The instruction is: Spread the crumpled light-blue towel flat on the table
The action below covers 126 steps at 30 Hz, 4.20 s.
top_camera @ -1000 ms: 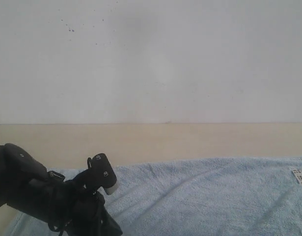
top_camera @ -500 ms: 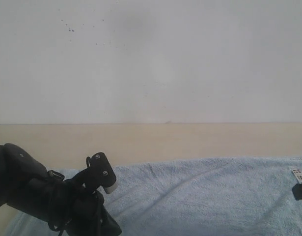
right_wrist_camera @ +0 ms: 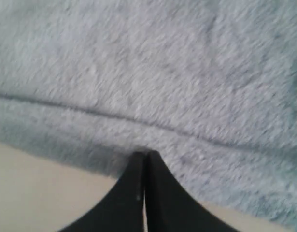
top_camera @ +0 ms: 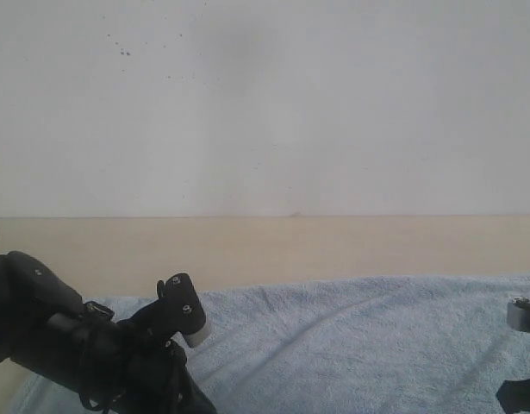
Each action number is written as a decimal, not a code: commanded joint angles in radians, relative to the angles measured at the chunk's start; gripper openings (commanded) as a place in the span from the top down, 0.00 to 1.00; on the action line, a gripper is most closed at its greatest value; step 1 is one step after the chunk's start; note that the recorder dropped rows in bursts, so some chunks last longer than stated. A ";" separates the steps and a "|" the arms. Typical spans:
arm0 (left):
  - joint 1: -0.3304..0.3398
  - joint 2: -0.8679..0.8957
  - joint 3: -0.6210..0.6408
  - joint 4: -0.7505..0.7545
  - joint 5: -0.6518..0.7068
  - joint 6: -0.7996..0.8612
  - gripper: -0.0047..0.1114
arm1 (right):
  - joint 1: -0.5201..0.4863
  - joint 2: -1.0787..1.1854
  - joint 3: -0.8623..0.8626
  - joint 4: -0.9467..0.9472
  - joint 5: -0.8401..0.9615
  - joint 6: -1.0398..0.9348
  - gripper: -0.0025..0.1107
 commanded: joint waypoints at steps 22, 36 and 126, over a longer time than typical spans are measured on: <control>-0.003 0.001 0.001 -0.041 -0.012 -0.005 0.92 | 0.195 -0.042 0.098 0.045 -0.256 -0.055 0.98; -0.003 -0.021 0.001 0.004 -0.054 -0.092 0.92 | 0.357 -0.226 0.195 -0.057 -0.441 0.117 0.98; 0.180 0.037 -0.072 0.390 0.372 -0.248 0.82 | -0.010 0.189 -0.359 -0.051 -0.334 0.191 0.98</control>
